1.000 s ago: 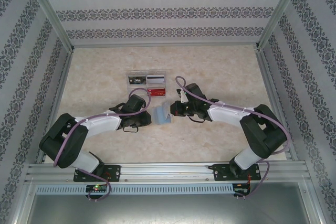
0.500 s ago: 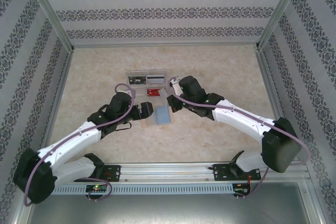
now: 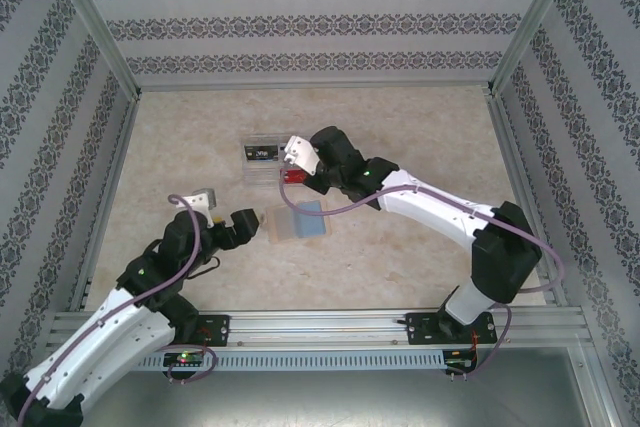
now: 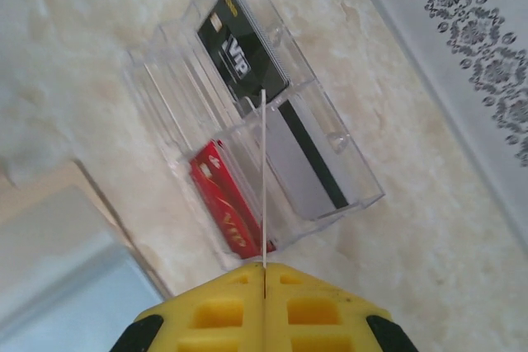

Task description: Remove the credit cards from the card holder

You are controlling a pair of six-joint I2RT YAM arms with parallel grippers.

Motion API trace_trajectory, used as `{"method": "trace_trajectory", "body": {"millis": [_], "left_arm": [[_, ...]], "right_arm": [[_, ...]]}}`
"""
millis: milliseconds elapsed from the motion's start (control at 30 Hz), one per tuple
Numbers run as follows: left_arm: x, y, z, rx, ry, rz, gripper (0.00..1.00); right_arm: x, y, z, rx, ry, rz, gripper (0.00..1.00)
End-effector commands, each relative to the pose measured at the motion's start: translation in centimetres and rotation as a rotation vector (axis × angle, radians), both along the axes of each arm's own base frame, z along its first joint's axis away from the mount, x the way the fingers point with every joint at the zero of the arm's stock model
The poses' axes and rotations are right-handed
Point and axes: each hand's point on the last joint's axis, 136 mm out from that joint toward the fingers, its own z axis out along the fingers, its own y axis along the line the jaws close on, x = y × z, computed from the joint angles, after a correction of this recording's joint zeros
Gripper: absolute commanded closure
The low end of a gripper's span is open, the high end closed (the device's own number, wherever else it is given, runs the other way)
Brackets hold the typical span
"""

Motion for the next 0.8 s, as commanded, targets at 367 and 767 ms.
{"method": "trace_trajectory", "body": {"millis": [367, 767], "left_arm": [[-1.9, 2.0, -2.1, 0.032, 0.048, 0.048, 0.00], [-1.9, 2.1, -2.2, 0.036, 0.046, 0.053, 0.00]], "right_arm": [[5.5, 0.4, -1.9, -0.372, -0.176, 0.140, 1.00], [7.5, 1.6, -5.6, -0.425, -0.107, 0.149, 1.00]]}}
